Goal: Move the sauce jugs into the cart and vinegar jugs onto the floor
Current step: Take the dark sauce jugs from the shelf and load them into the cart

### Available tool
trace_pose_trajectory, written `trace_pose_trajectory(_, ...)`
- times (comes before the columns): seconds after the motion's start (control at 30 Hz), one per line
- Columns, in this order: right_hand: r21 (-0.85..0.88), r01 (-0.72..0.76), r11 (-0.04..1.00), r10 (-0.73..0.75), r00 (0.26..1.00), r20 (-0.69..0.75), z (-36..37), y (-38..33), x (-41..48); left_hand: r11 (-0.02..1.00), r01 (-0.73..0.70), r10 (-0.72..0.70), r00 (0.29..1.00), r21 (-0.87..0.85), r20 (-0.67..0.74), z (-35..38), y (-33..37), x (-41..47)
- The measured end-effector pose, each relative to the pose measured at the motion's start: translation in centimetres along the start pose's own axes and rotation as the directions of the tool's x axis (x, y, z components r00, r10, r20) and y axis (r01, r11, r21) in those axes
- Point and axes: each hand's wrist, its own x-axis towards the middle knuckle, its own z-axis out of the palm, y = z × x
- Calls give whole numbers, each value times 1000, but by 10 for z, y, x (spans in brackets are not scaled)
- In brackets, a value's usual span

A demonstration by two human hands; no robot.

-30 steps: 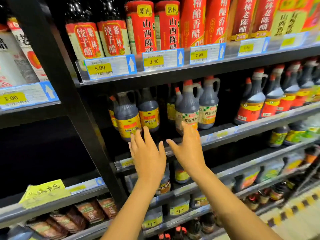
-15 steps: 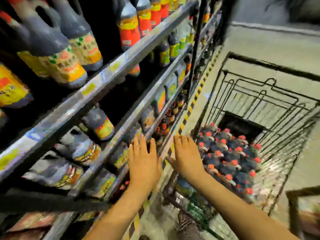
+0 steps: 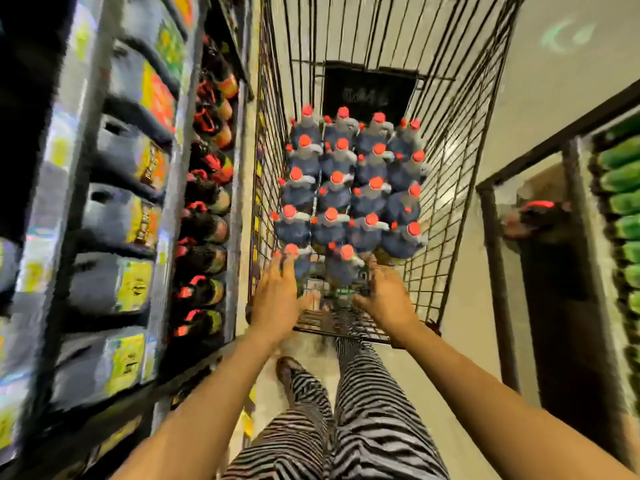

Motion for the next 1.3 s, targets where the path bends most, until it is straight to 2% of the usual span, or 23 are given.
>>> trace_pose_trajectory(0.1,136,-59,989,58,998,16,10,12,22,985,69,-71,997,-155,-7,18,-9,27)
trace_pose_trajectory(0.23,345,26,938,5,996,-90,20,15,45,966,118,-123,992,-232,-9,37,-28,61)
trace_pose_trajectory(0.3,372,65,926,-21,993,-120,20,11,53,962,102,-118,992,-254,-45,40,-32,73)
trace_pose_trajectory(0.43,356,8,935,19,997,-71,30,18,74,943,103,-138,986,-317,-90,39,-27,90)
trace_pose_trajectory(0.57,321,78,944,-75,997,-22,25,26,84,965,35,-63,993,-261,-98,38,-22,95)
trace_pose_trajectory(0.73,409,38,912,-87,991,101,15,26,93,967,117,-151,978,-225,-141,34,-17,90)
trace_pose_trajectory(0.87,418,47,907,-118,982,147,-3,14,97,939,123,-197,958,-321,-209,30,-6,71)
trace_pose_trajectory(1.07,305,233,923,-291,944,159,-52,-8,82,890,109,-284,892,-442,-351,-1,11,21)
trace_pose_trajectory(1.2,374,318,871,-401,900,171,-84,-37,53,869,113,-357,818,-481,-452,-44,26,-29)
trace_pose_trajectory(1.3,406,361,840,-443,887,128,-108,-72,34,898,26,-316,733,-439,-602,-86,33,-73)
